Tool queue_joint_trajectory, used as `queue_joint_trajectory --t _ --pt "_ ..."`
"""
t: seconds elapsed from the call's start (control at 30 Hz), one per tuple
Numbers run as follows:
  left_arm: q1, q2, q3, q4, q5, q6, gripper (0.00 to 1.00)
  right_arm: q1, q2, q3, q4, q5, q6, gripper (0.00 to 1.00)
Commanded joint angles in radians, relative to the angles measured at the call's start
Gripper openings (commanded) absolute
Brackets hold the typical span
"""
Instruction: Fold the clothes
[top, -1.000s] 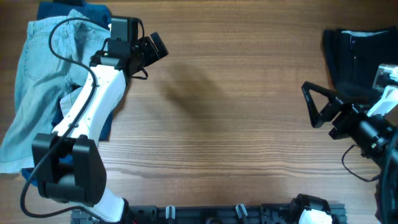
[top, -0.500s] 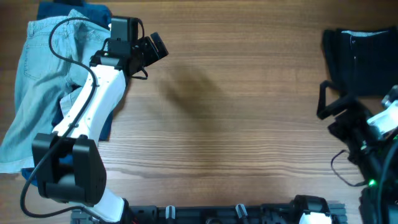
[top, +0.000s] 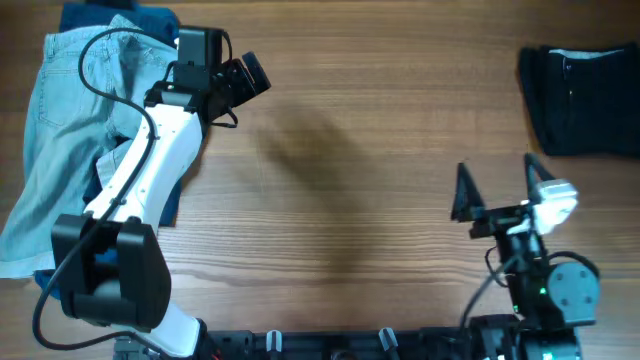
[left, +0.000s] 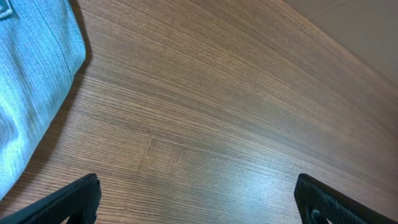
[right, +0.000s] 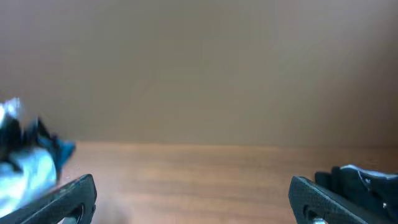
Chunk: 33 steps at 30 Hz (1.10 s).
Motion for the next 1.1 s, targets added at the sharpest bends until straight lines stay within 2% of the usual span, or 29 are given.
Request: queue_joint_trajectory --t 0.0,0.1,0.2,0.23,0.33,0.43,1.07 --pt "0.004 -0.012 0.000 0.003 -0.017 0.016 1.00 0.011 -0.073 -0.084 0.011 -0.084 -0.232 1.00" --pt "0.004 -0.012 0.000 0.003 -0.017 0.016 0.99 0.009 -0.151 -0.193 0.040 -0.061 -0.180 1.00" --pt "0.004 -0.012 0.000 0.003 -0.017 0.016 1.00 0.001 -0.222 -0.293 0.076 0.081 0.052 1.00" --pt "0.004 -0.012 0.000 0.003 -0.017 0.016 1.00 0.001 -0.237 -0.316 0.076 0.082 0.068 1.00" --pt "0.004 -0.012 0.000 0.003 -0.017 0.016 1.00 0.001 -0.248 -0.367 0.065 0.055 0.068 1.00" --pt "0.004 -0.012 0.000 0.003 -0.017 0.016 1.00 0.001 -0.248 -0.367 0.068 0.046 -0.011 1.00" --pt "0.005 -0.012 0.000 -0.016 -0.019 0.017 1.00 0.001 -0.243 -0.367 0.068 0.046 0.005 1.00"
